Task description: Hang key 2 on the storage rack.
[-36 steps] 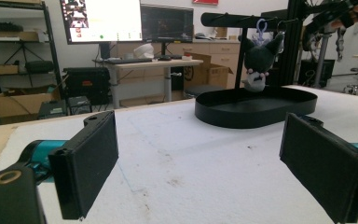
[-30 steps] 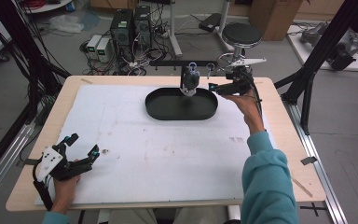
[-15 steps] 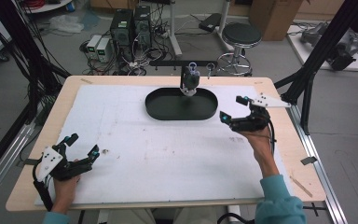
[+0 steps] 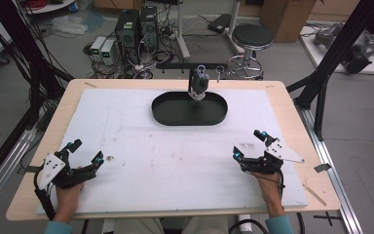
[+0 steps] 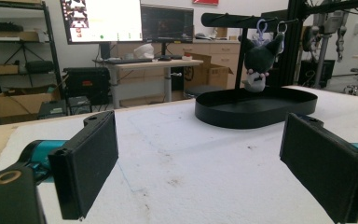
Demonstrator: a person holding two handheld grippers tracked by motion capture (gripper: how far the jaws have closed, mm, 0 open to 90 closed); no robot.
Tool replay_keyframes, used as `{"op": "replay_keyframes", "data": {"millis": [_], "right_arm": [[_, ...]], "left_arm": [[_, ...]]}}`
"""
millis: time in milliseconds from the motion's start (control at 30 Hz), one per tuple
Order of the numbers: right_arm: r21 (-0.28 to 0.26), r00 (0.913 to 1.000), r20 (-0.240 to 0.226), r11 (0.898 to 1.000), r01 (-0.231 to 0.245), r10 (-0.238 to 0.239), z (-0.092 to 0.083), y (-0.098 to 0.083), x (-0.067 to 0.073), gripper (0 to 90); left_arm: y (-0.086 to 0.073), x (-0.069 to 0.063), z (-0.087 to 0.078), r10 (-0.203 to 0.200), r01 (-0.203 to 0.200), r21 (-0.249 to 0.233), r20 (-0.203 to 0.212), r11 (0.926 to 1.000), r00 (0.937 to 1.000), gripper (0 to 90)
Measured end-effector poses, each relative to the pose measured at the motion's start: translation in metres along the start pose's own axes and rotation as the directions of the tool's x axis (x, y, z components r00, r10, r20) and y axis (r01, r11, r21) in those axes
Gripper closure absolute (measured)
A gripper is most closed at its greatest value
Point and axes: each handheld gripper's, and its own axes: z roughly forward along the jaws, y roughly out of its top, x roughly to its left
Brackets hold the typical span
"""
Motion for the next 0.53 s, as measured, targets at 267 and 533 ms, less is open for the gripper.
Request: {"op": "replay_keyframes", "data": {"millis": [267, 533], "right_arm": [[-0.004, 0.9999, 0.013, 1.0, -0.007, 0.007, -0.005, -0.021, -0.002, 0.7], [-0.002, 0.9998, -0.001, 1.0, -0.018, 0.018, -0.005, -0.022, -0.003, 0.7]], "left_arm": [[0.0, 0.0, 0.0, -0.005, 0.005, -0.001, 0.0, 1.0, 1.0, 11.8], [0.0, 0.0, 0.0, 0.0, 0.0, -0.002, 0.0, 1.0, 1.0, 11.8]]}}
